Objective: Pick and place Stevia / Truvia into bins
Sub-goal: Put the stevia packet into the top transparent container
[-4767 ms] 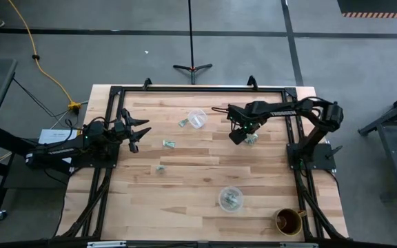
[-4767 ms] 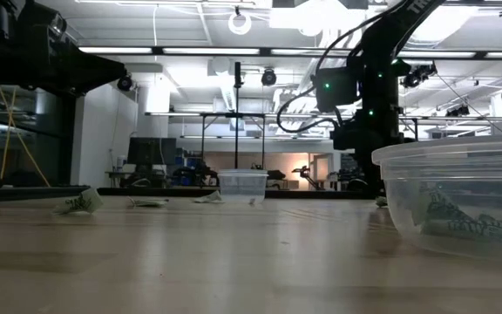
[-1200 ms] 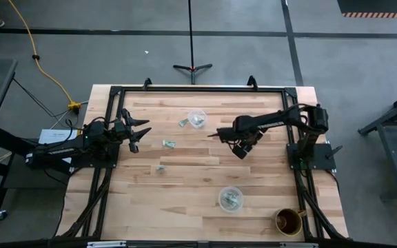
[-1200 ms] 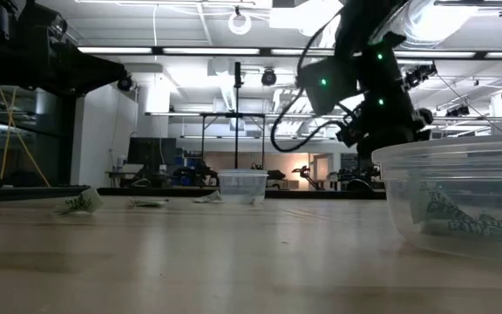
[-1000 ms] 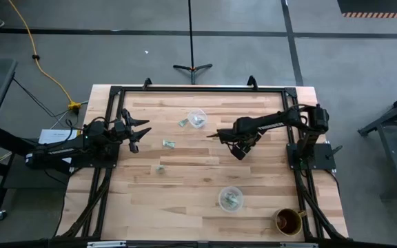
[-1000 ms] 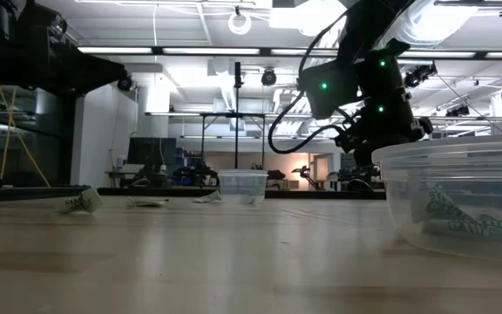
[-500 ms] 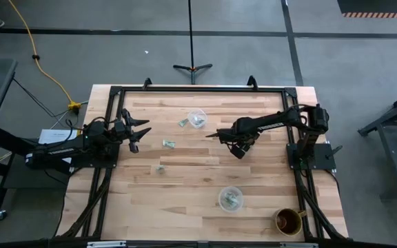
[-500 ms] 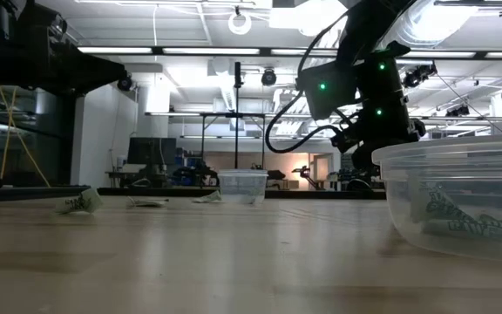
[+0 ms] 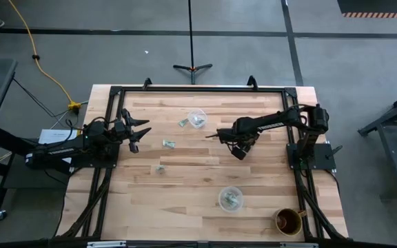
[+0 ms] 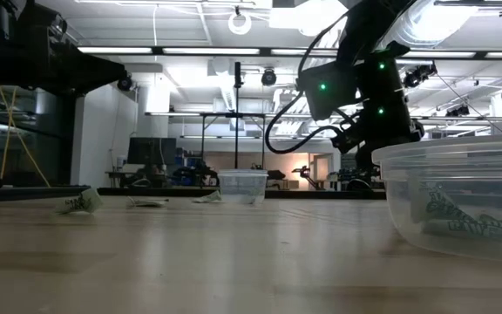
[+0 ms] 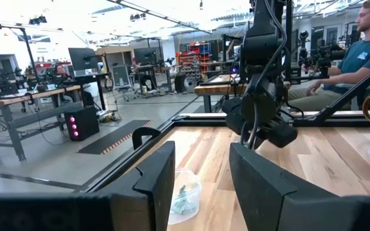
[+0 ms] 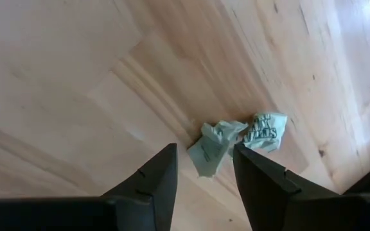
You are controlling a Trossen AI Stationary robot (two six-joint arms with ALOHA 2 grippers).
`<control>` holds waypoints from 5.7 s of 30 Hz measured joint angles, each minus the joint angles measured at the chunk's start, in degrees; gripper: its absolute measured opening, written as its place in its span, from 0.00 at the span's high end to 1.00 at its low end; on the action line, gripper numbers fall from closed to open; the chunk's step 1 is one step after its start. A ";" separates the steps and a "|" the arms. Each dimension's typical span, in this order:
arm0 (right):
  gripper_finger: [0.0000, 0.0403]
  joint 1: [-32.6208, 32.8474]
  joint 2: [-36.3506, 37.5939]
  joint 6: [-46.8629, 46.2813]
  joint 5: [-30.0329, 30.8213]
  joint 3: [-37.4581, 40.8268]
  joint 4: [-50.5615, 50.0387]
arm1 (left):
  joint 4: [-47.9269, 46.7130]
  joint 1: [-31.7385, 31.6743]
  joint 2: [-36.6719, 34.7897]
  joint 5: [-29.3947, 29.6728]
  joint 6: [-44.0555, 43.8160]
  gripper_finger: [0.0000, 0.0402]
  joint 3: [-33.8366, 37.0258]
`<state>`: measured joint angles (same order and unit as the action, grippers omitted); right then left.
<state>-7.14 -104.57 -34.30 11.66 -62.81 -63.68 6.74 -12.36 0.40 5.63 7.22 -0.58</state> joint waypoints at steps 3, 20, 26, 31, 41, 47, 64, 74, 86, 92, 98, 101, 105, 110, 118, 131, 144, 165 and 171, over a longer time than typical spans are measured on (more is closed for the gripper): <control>0.65 0.00 -0.02 0.87 -0.10 0.00 -0.58 | 0.00 0.00 0.00 0.00 0.00 0.55 0.00; 0.66 -1.18 0.07 -0.30 -1.75 4.32 2.44 | 0.02 0.02 0.00 0.00 0.00 0.55 0.00; 0.72 -1.20 -0.07 -0.16 -0.53 3.68 2.56 | 0.07 0.00 0.00 0.00 0.00 0.55 0.01; 0.82 -1.22 -0.09 -0.25 -0.69 3.61 2.65 | 0.07 0.02 0.00 0.00 0.00 0.55 0.00; 0.98 -0.85 0.55 0.95 -0.34 3.56 2.05 | 0.04 0.01 0.00 0.00 0.00 0.55 0.00; 0.99 0.00 4.44 1.96 -0.46 1.33 6.89 | 0.04 0.01 0.00 0.00 0.00 0.55 0.00; 1.00 -7.53 5.51 25.13 -8.73 -1.75 55.29 | 0.17 0.01 -0.01 0.00 0.00 0.55 0.00; 1.00 -13.08 0.55 27.26 -15.94 -1.68 63.48 | 0.17 0.01 -0.02 0.00 0.00 0.55 0.00; 0.89 -13.90 0.20 29.32 -14.82 -1.69 68.30 | 0.17 0.00 0.00 0.00 0.00 0.55 0.00; 0.75 -13.93 0.79 29.22 -13.04 -1.68 66.73 | 0.12 0.02 0.00 0.00 0.00 0.55 0.00; 0.63 -13.84 6.34 28.66 -14.24 -1.77 48.97 | -0.33 0.01 -0.01 0.00 0.01 0.55 0.00; 0.58 -13.86 8.63 23.95 -13.52 -1.73 34.91 | -0.33 0.00 0.00 0.00 0.00 0.55 0.00; 0.53 -13.84 10.27 12.09 -12.58 -1.71 15.44 | -0.33 0.00 -0.01 0.00 0.00 0.55 0.00; 0.49 -13.47 10.21 -1.92 -7.33 0.75 -0.64 | -0.31 0.00 -0.02 0.00 0.02 0.55 0.00; 0.49 -13.75 10.16 -4.29 -8.08 9.39 7.21 | -0.31 0.00 -0.01 0.00 0.00 0.55 0.00; 0.57 -14.51 10.29 -5.77 -6.57 14.33 14.66 | -0.18 0.00 -0.01 0.00 0.01 0.55 0.00; 0.98 -14.64 10.12 -2.45 -4.21 13.05 17.02 | -0.17 0.02 0.00 0.00 0.00 0.55 0.00; 0.98 -13.16 8.29 19.63 -16.71 12.85 84.89 | -0.13 0.00 -0.02 0.00 0.02 0.55 0.00; 0.99 -14.68 3.81 21.46 -20.34 9.40 83.72 | 0.00 0.02 0.00 0.00 0.02 0.55 0.00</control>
<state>-21.82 -100.76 -12.84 -8.69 -53.40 20.04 6.74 -12.34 0.40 5.63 7.25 -0.58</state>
